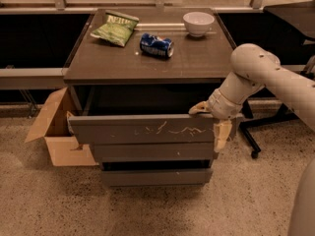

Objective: Open top drawer

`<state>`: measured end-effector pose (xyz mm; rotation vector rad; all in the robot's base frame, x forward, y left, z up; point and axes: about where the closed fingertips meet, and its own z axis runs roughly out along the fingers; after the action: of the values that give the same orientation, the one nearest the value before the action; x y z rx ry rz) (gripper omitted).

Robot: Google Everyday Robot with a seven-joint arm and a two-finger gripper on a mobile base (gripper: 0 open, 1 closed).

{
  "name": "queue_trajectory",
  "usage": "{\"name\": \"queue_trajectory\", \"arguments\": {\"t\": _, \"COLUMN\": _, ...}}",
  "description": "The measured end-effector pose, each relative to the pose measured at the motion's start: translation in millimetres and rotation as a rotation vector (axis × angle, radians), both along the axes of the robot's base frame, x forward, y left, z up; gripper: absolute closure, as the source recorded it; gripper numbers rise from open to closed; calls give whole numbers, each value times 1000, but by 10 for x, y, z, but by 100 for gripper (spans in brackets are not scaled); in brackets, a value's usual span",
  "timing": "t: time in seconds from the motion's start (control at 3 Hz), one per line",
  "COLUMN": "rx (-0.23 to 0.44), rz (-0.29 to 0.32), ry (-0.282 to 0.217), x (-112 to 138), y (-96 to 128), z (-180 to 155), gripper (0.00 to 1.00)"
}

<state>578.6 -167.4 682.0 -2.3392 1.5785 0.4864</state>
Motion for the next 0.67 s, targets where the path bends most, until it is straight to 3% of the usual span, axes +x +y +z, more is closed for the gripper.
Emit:
{"name": "queue_trajectory", "arguments": {"t": 0.33, "rx": 7, "rz": 22, "ry": 38, "x": -148, "y": 36, "z": -16, "gripper": 41}}
{"name": "queue_trajectory", "arguments": {"t": 0.67, "rx": 8, "rz": 44, "ry": 43, "x": -280, "y": 65, "z": 79, "gripper": 66}}
